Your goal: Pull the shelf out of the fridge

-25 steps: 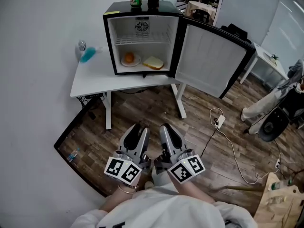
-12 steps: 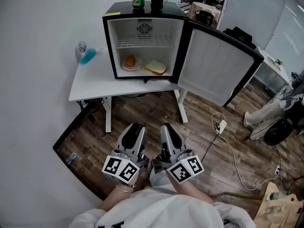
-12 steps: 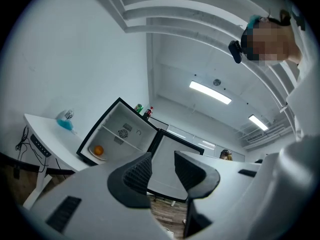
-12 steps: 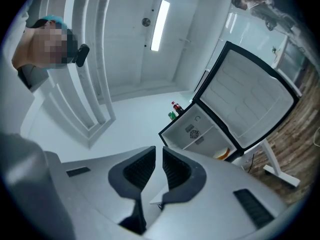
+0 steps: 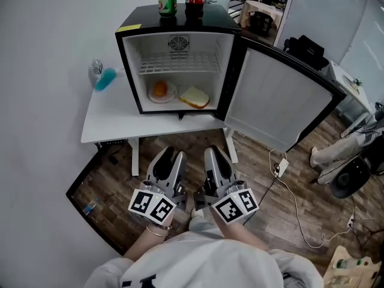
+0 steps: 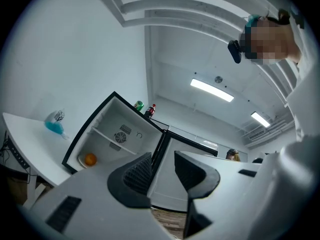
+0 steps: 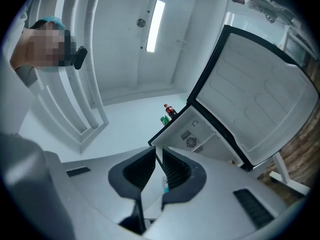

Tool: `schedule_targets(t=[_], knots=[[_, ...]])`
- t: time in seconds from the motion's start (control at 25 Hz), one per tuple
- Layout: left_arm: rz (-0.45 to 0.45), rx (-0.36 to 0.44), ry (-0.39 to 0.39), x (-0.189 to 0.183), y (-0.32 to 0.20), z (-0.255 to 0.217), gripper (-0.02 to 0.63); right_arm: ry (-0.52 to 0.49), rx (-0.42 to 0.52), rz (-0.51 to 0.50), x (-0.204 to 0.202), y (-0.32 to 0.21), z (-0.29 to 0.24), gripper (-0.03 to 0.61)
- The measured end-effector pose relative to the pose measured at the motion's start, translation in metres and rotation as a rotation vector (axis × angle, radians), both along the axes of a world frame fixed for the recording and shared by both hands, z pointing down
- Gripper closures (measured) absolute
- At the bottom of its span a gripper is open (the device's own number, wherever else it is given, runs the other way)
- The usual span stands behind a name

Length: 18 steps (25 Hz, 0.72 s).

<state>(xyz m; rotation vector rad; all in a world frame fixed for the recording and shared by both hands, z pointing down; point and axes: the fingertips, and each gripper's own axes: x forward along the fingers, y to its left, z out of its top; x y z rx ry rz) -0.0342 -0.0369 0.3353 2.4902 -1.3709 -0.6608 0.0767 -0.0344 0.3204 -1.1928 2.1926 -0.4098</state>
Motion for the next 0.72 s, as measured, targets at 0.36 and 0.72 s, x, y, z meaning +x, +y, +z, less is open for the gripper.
schedule_targets(t=[0.36, 0.72], knots=[[-0.036, 0.008, -0.001, 0.013, -0.081, -0.002, 0.468, 0.015, 0.008, -0.043, 0.010, -0.084, -0.002, 0.515], [-0.062, -0.005, 0.003, 0.016, -0.121, 0.005, 0.468, 0.018, -0.004, -0.088, 0.006, -0.128, 0.002, 0.515]])
